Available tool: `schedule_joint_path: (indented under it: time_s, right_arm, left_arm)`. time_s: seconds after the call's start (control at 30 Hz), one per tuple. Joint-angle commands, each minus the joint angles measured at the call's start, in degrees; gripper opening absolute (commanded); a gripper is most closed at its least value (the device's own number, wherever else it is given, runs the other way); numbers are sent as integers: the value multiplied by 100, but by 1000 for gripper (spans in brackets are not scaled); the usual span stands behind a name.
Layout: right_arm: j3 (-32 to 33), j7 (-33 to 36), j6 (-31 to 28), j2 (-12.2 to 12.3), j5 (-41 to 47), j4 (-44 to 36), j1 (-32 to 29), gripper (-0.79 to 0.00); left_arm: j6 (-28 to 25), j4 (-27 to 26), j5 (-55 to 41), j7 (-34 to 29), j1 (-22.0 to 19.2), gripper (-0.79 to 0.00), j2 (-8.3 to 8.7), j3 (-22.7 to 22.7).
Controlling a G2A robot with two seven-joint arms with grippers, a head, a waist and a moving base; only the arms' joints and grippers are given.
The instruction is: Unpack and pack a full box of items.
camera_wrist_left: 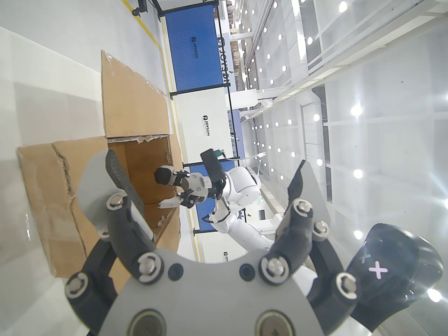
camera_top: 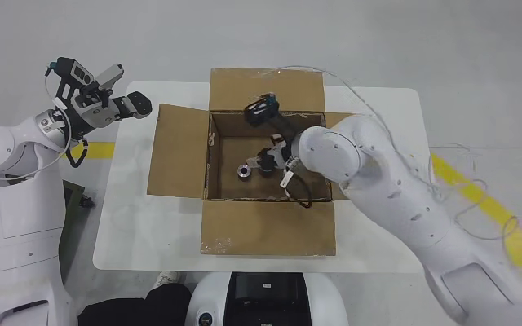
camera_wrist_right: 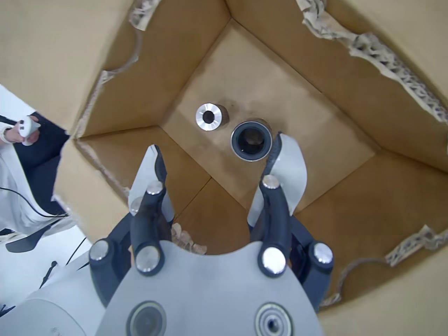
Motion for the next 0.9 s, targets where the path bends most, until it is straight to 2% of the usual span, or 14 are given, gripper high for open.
schedule_joint_path:
  time_s: [0.0,0.27,0.37,0.57,0.73,0.8,0.87]
  right_arm:
    - [194,83,53,56,-67,-280,-124,-166]
    - [1376,625,302,371,-749,-1449,-742,-80]
    - [2074,730,337,492,-774,-1904,-1118,-15]
    - [3356,1162,122,713,-1086,-2449,-1864,-43]
    - [4331,1340,-355,851,-1145,-2490,-2479,-74]
    - [4636,1363,-527,893,-1162,-2460,-2715,-117]
    - [4916,1330,-654,926,-1135,-2429,-2921,-102]
  left_arm:
    - [0,0,0,0,0,0,0,0]
    - [0,0,0,0,0,0,0,0]
    - [0,0,0,0,0,0,0,0]
    - [0,0,0,0,0,0,0,0]
    - [0,0,0,0,0,0,0,0]
    - [0,0,0,0,0,0,0,0]
    - [0,0,0,0,0,0,0,0]
